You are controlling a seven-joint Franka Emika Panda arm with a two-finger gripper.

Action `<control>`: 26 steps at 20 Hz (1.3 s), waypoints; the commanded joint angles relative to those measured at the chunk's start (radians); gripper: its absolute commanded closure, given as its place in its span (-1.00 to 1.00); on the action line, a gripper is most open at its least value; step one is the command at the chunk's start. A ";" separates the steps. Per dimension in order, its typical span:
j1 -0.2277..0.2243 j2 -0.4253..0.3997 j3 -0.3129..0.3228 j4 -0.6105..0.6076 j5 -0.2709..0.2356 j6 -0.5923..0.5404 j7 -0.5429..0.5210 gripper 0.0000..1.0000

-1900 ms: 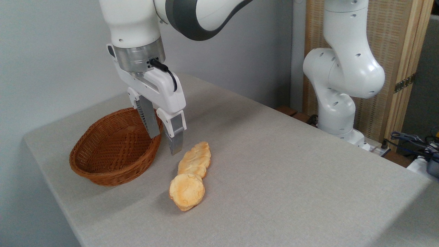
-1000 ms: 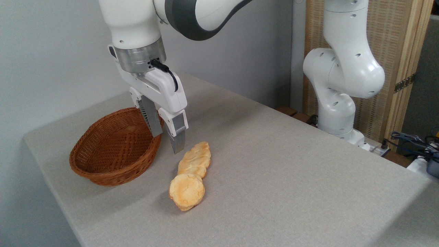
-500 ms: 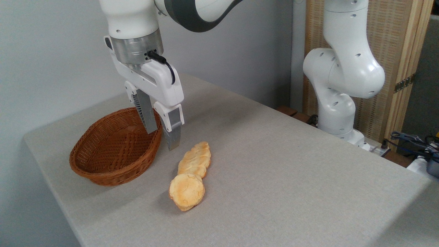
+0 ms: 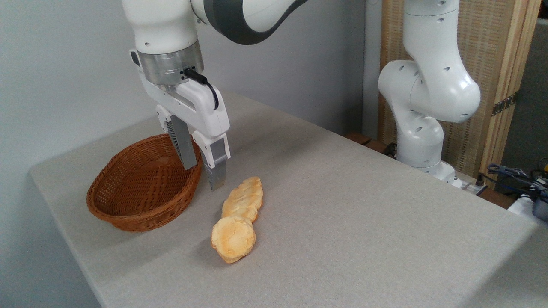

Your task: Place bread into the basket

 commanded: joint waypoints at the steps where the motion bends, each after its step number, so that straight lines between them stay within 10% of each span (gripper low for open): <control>1: 0.001 0.005 0.009 0.009 -0.019 0.000 0.030 -1.00; 26: 0.001 0.033 0.010 0.010 -0.031 0.027 0.030 -1.00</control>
